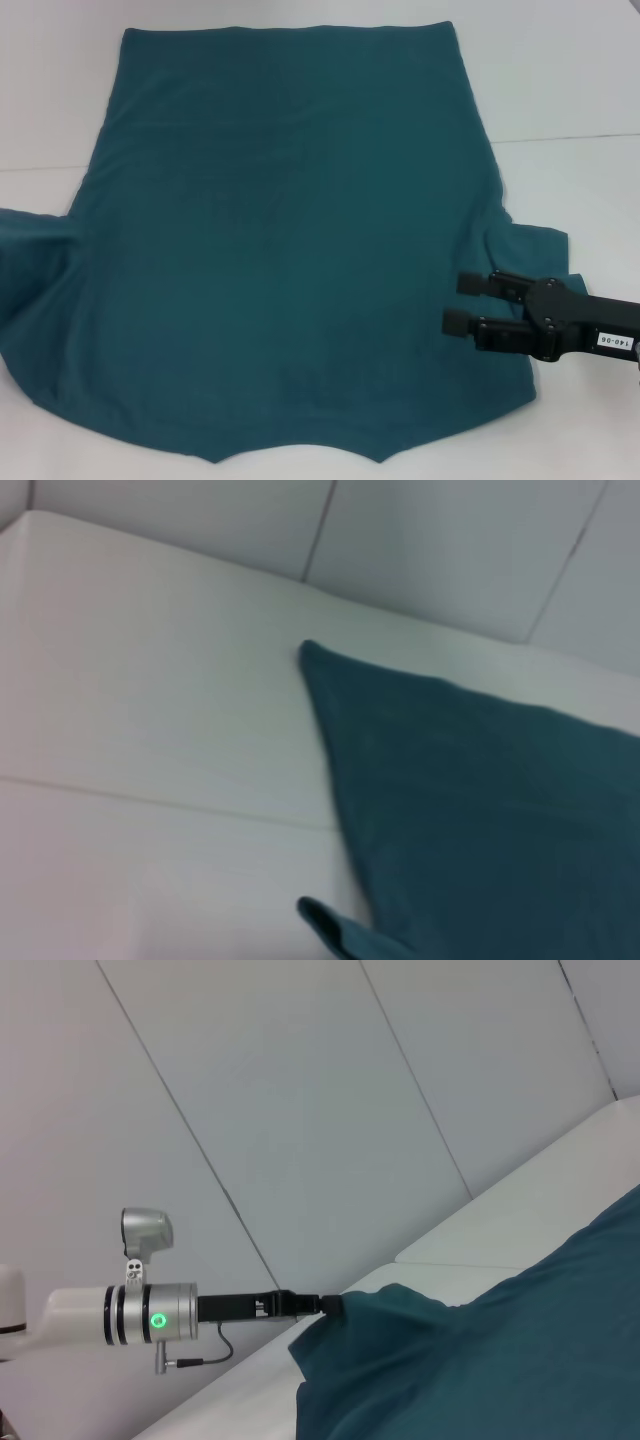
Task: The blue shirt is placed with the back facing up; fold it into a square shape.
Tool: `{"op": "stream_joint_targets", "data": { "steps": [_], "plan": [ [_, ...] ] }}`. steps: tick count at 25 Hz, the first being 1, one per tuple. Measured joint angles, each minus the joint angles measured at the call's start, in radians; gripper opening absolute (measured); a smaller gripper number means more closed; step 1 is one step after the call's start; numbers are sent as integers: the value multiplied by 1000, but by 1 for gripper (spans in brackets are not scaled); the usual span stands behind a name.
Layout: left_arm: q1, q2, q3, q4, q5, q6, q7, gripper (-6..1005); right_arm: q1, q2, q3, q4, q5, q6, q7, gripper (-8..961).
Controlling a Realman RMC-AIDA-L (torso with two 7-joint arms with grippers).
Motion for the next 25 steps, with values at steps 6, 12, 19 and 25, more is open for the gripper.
{"op": "stream_joint_targets", "data": {
  "steps": [6,12,19,25],
  "plan": [
    [-11,4,8,30,2,85,-71,17,1,0,-1,0,0,0,0,931],
    [-32,8,10,33,11,126,-119,17,2,0,-4,-3,0,0,0,930],
    [-64,4,11,7,4,128,-144,16,6,0,-5,-4,0,0,0,930],
    [-91,-5,8,-50,-27,118,-158,22,8,0,-8,-1,0,2,-1,930]
  ]
}}
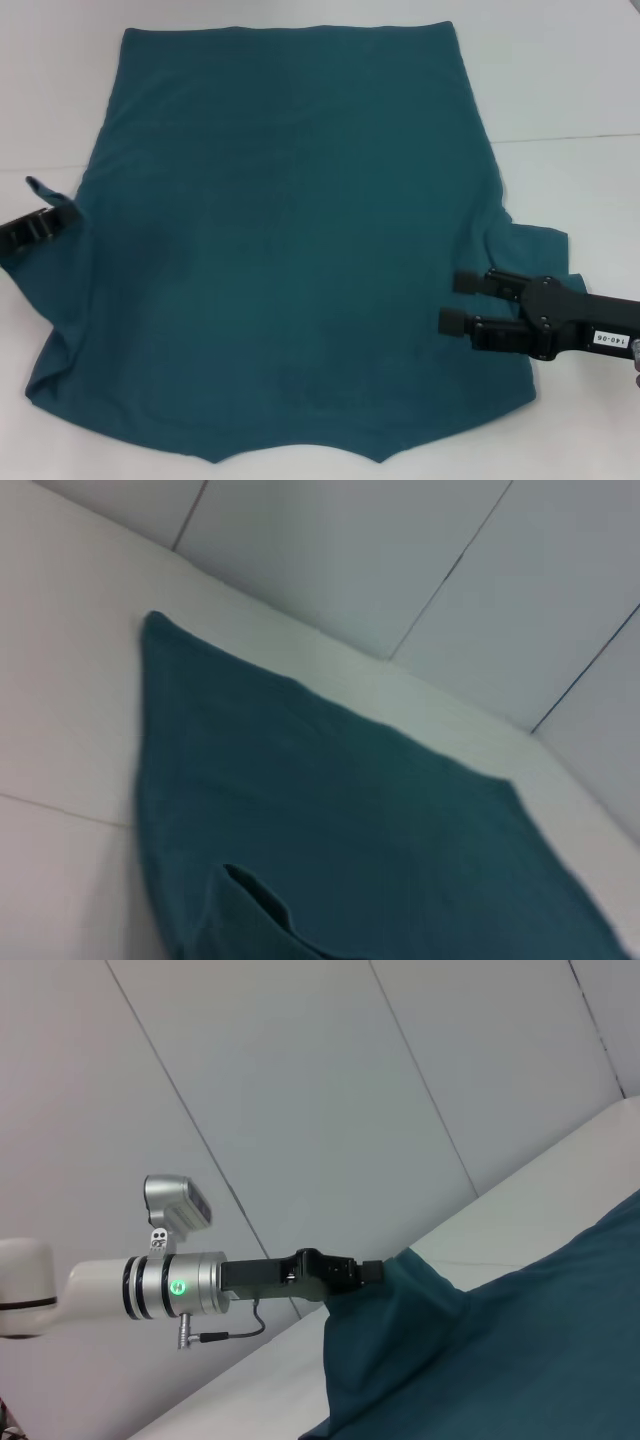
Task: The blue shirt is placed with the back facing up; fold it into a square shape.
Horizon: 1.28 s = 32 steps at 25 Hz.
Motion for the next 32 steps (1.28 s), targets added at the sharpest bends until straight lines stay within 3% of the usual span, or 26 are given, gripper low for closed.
{"op": "stream_joint_targets", "data": {
  "steps": [6,12,17,22,32],
  "plan": [
    [-2,-21,2,-86,-136,7,13,42,-5,1,0,1,0,1,0,931],
    [-17,-30,3,-176,-217,22,71,234,-6,2,-1,-3,-2,1,-2,931],
    [-9,-34,2,-163,-220,50,93,400,-6,2,-1,-5,-2,1,-2,930],
    [18,-32,1,-141,-220,42,153,668,-6,2,3,0,-4,1,1,930],
    [76,-36,3,-95,-204,-71,229,814,-5,2,3,1,-3,1,7,930]
  ]
}}
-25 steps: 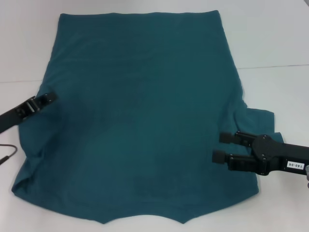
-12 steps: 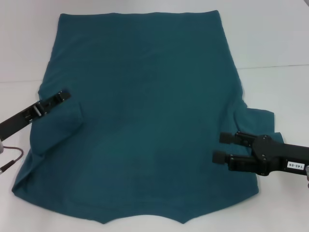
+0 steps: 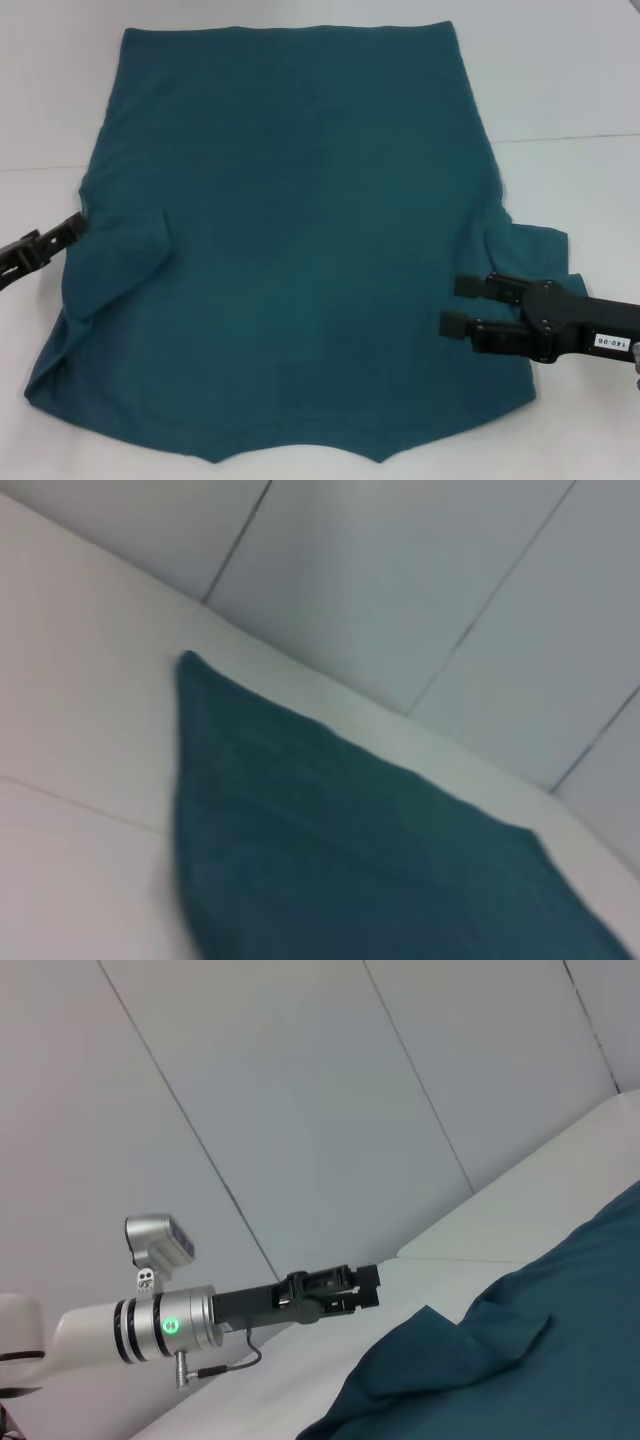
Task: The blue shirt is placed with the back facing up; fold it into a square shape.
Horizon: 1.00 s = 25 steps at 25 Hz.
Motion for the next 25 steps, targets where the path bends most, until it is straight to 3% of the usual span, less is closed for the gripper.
{"op": "stream_joint_targets", "data": {
  "steps": [14,25],
  "plan": [
    [2,-3,83,-36,29,-105,73,827,-1,0,-2,1,2,0,2,930],
    [-4,-3,109,-40,57,-115,71,817,-1,0,2,1,2,0,2,931]
  ]
}}
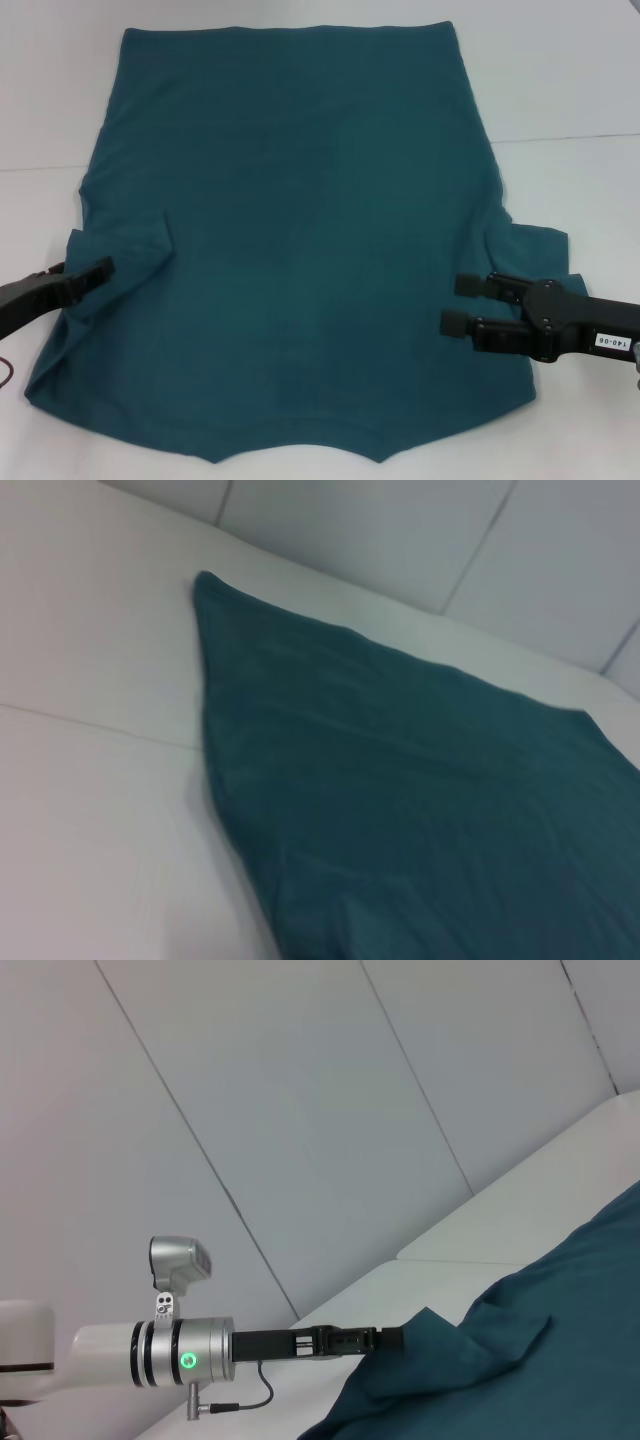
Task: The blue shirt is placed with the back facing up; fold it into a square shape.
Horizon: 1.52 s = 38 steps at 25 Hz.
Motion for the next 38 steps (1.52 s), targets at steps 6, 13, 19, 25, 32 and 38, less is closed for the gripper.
{"op": "stream_joint_targets", "data": {
  "steps": [6,13,19,25,32,38],
  "plan": [
    [1,0,8,9,11,5,1,811,0,0,0,0,0,0,0,931],
    [0,0,21,13,12,28,-7,412,0,0,0,0,0,0,0,930],
    [-1,0,23,15,12,106,-18,129,-1,0,0,0,0,0,0,930],
    [-1,0,30,-2,13,143,-21,-1,-4,0,0,0,0,-2,-1,931],
    [10,0,33,-33,22,230,-16,21,-9,0,2,-4,0,-3,-4,930],
    [25,4,22,-9,35,379,-21,119,-9,0,3,-8,0,-8,-2,930]
  ]
}}
